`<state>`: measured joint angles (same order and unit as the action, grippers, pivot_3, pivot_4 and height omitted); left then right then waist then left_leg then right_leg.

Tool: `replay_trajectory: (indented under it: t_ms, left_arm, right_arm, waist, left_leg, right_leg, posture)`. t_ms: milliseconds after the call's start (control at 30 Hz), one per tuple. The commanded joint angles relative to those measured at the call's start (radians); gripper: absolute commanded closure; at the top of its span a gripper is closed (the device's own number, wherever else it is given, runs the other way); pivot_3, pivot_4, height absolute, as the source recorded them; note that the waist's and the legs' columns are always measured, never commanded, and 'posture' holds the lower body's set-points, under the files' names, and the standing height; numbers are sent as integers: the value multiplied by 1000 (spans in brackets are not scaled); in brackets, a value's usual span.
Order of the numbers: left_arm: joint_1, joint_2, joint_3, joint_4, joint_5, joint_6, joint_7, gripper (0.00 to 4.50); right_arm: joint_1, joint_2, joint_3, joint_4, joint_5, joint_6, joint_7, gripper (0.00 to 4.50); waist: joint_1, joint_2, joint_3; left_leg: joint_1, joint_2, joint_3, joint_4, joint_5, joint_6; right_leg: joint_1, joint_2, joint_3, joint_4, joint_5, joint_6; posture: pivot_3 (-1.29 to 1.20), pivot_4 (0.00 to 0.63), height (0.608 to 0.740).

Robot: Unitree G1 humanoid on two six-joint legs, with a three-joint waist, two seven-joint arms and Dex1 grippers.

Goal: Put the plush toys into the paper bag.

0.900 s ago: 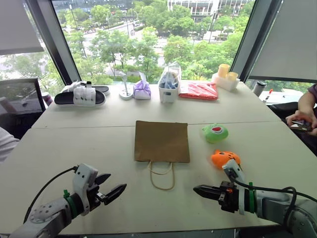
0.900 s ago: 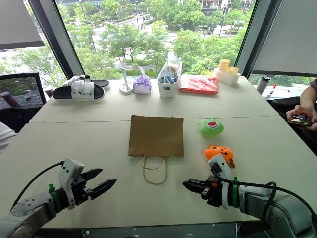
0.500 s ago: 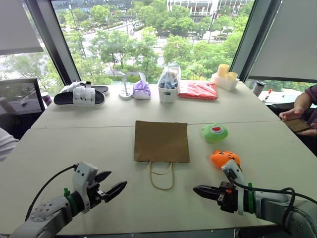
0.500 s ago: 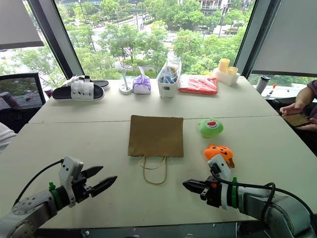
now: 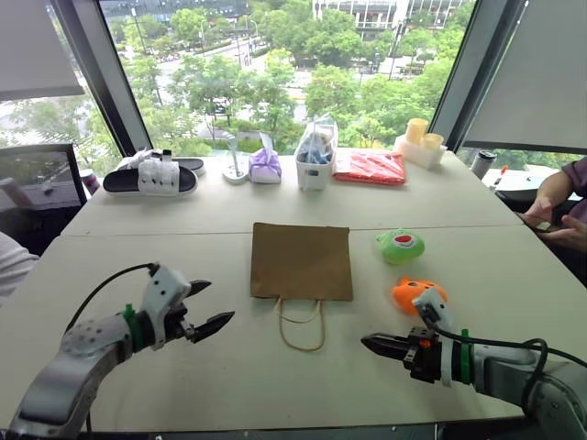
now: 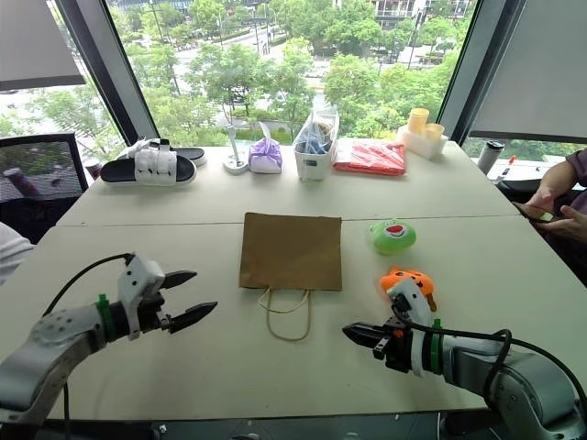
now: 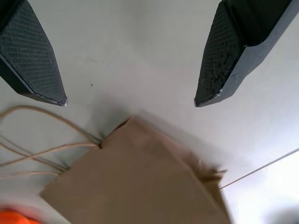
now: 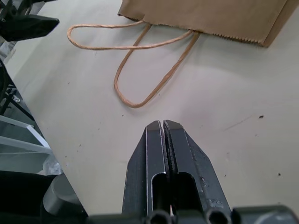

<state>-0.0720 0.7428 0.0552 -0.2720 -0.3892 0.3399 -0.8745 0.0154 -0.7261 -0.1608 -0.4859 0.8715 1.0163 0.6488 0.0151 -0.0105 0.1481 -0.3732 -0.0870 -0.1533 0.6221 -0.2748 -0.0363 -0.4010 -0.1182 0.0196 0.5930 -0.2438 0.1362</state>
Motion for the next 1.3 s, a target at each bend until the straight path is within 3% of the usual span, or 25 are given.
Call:
replay_trajectory:
  t_ms: [33,167,333,467,667,700,933,1300]
  left_arm:
    - [-68,20,-118,59,106,-130,-108,43]
    - [-329,-113,-319,275,238,-325,-210,43]
    - [-478,-264,-352,455,223,-380,-251,43]
    - [-498,-279,-355,490,214,-395,-326,1247]
    - [-546,-312,-322,523,183,-363,-361,4306]
    - [-560,-320,-309,528,172,-344,-353,4454]
    - [-628,-353,-159,457,-27,-13,-270,4454]
    - [-640,-457,-87,351,-177,251,-108,4454]
  right_arm:
    - [-11,1,-16,-20,14,-1,-6,4500]
    - [33,53,-33,-58,9,-21,-66,4500]
    - [75,105,-19,-113,6,-32,-124,4500]
    - [86,142,1,-133,-7,-51,-160,4500]
    - [75,189,49,-145,-14,-67,-198,4500]
    - [67,200,64,-143,-25,-75,-205,4500]
    - [-33,285,180,-86,-180,-187,-267,4500]
    - [-236,469,359,145,-486,-423,-346,4500]
  waist:
    - [-3,0,0]
    - [23,0,0]
    - [19,-1,0]
    - [-5,-1,0]
    - [0,-2,0]
    - [-1,-2,0]
    - [-13,-2,0]
    - [-27,-2,0]
  left_leg:
    - [0,0,1,-1,0,0]
    - [-1,0,3,0,0,1]
    - [0,0,4,2,0,1]
    - [1,1,7,1,0,1]
    - [1,1,6,3,0,1]
    - [0,1,5,4,0,2]
    - [2,1,5,5,0,2]
    - [1,0,3,5,0,0]
  right_leg:
    - [-1,0,1,0,0,0]
    - [-2,0,0,0,0,0]
    - [-1,0,1,1,3,4]
    - [-2,1,1,3,3,5]
    - [-1,1,1,3,3,5]
    - [-1,1,0,3,3,5]
    - [0,2,0,5,3,6]
    - [-1,2,0,6,4,6]
  posture:
    - [0,150,740]
    - [0,150,740]
    - [0,150,740]
    - [0,150,740]
    - [0,150,740]
    - [0,150,740]
    - [0,150,740]
    - [0,150,740]
